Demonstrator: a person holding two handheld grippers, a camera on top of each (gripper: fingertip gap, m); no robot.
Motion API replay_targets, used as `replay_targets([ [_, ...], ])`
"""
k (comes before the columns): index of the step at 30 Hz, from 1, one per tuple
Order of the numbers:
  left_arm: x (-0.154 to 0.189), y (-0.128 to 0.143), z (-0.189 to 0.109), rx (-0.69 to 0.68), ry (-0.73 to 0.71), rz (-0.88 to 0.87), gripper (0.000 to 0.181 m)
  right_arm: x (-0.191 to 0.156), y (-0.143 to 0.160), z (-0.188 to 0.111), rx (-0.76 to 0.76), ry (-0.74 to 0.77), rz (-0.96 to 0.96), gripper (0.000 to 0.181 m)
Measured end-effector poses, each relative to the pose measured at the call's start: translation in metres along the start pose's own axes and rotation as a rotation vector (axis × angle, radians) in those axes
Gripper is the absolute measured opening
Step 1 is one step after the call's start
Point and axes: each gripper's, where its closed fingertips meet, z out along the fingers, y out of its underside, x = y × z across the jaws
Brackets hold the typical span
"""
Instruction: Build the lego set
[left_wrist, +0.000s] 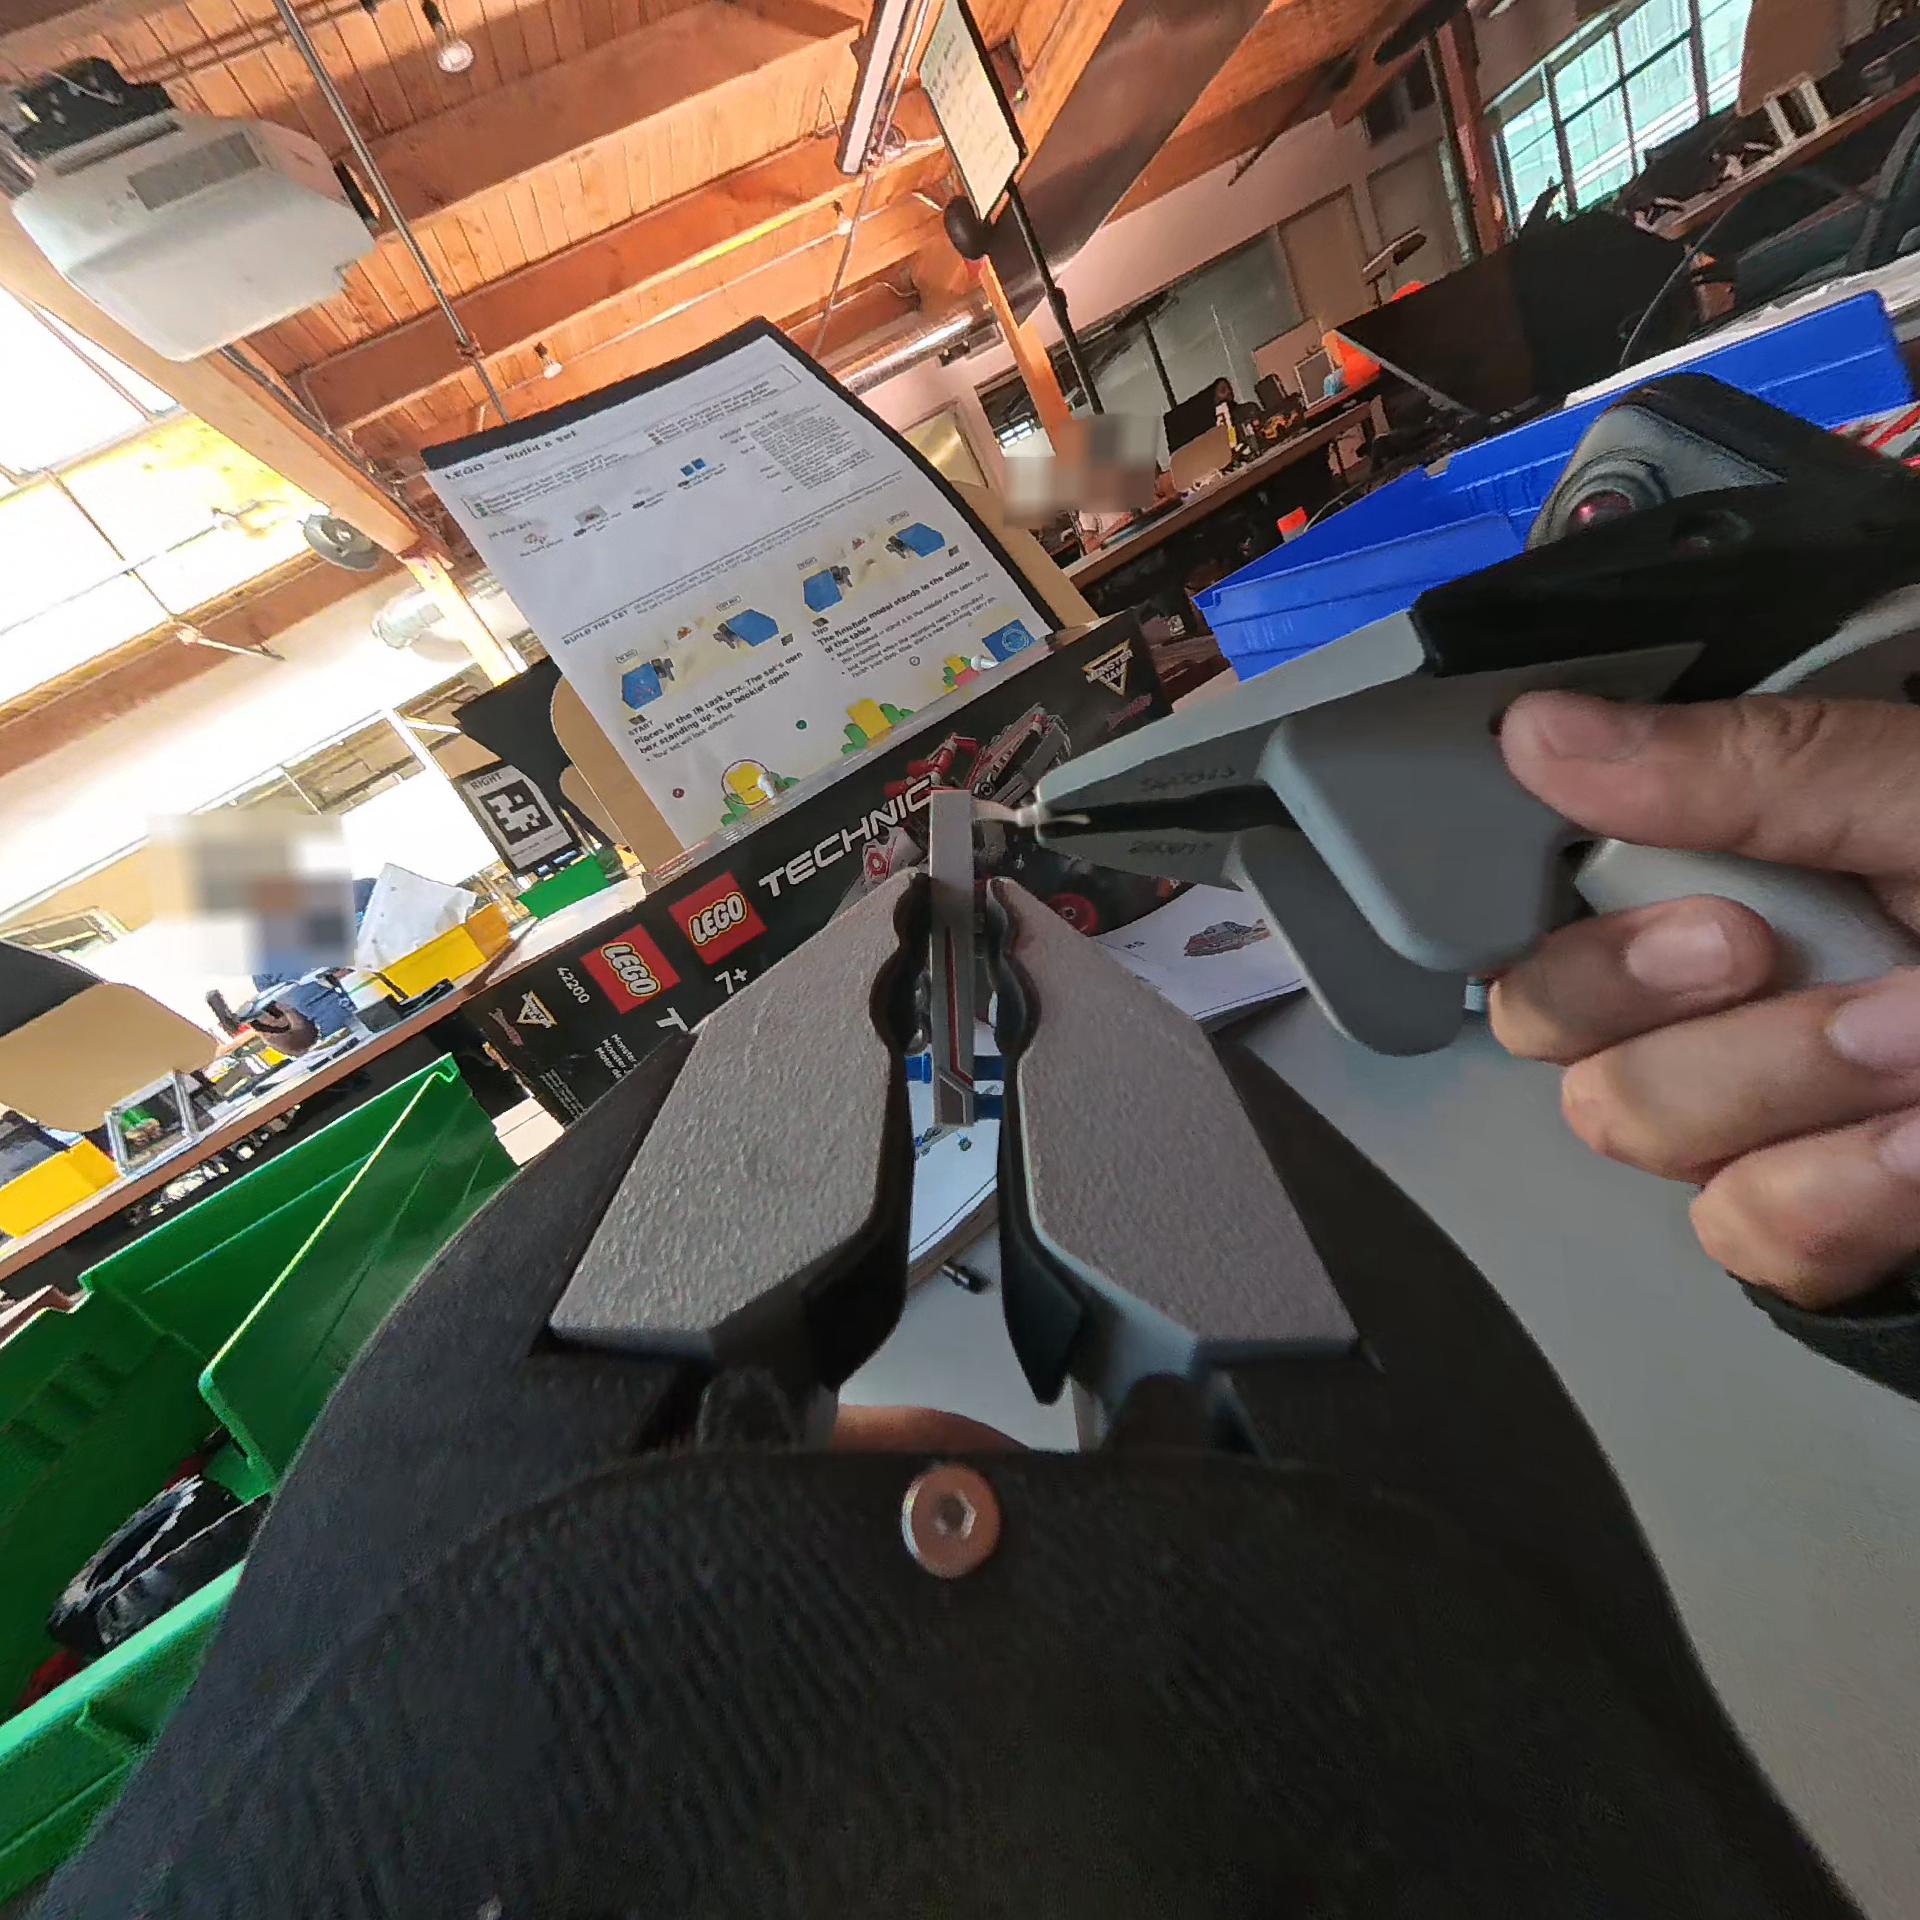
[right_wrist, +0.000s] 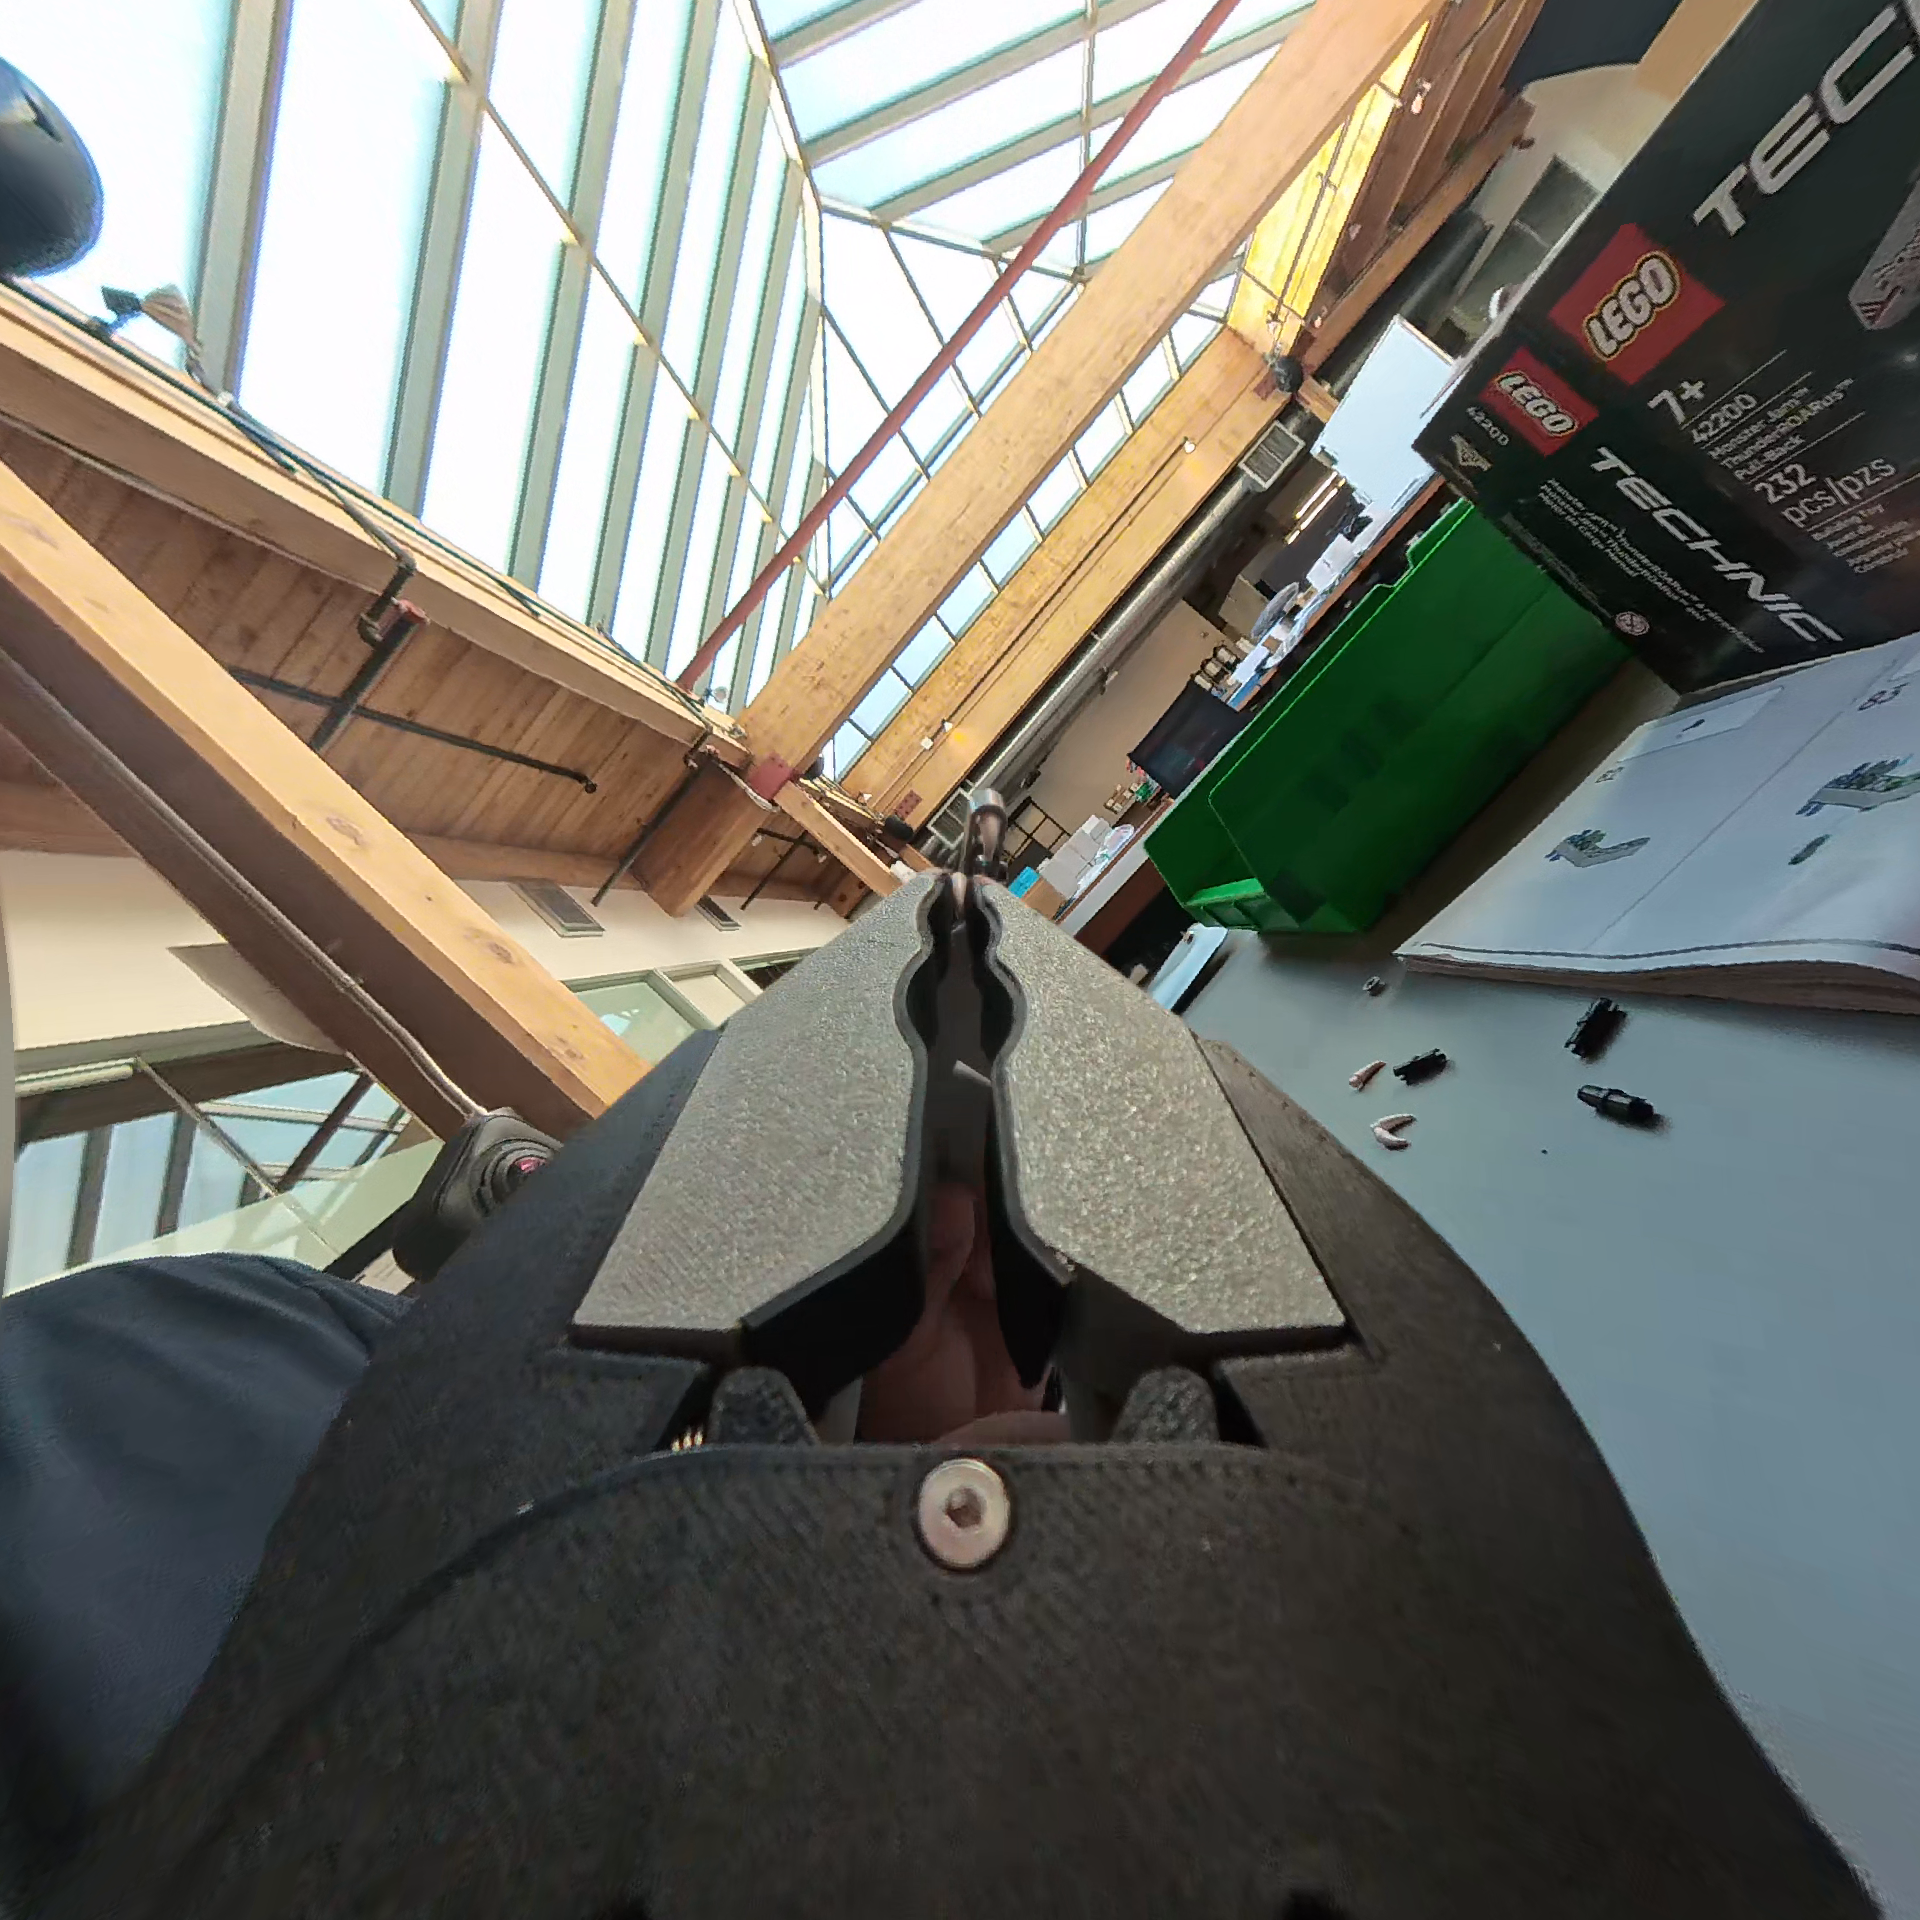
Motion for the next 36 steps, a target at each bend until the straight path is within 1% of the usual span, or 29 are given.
replay_targets([
  [6,0.005,-0.006,-0.003,0.013,0.001,0.009,0.007,0.000,0.000,-0.001,0.029,0.027,-0.006,0.000],
  [13,0.007,-0.007,-0.002,0.019,-0.001,0.002,0.007,-0.001,0.002,-0.001,0.060,0.009,0.037,0.000],
  [17,0.008,-0.009,-0.002,0.026,-0.004,-0.007,0.007,-0.004,-0.002,-0.002,0.106,-0.002,0.030,0.000],
  [21,0.008,-0.009,-0.001,0.024,-0.007,-0.024,0.007,-0.003,-0.002,-0.002,0.114,0.003,0.043,0.000],
  [36,0.012,-0.006,-0.003,0.002,0.025,-0.058,0.008,-0.002,0.001,-0.003,0.172,0.068,-0.062,0.000],
])
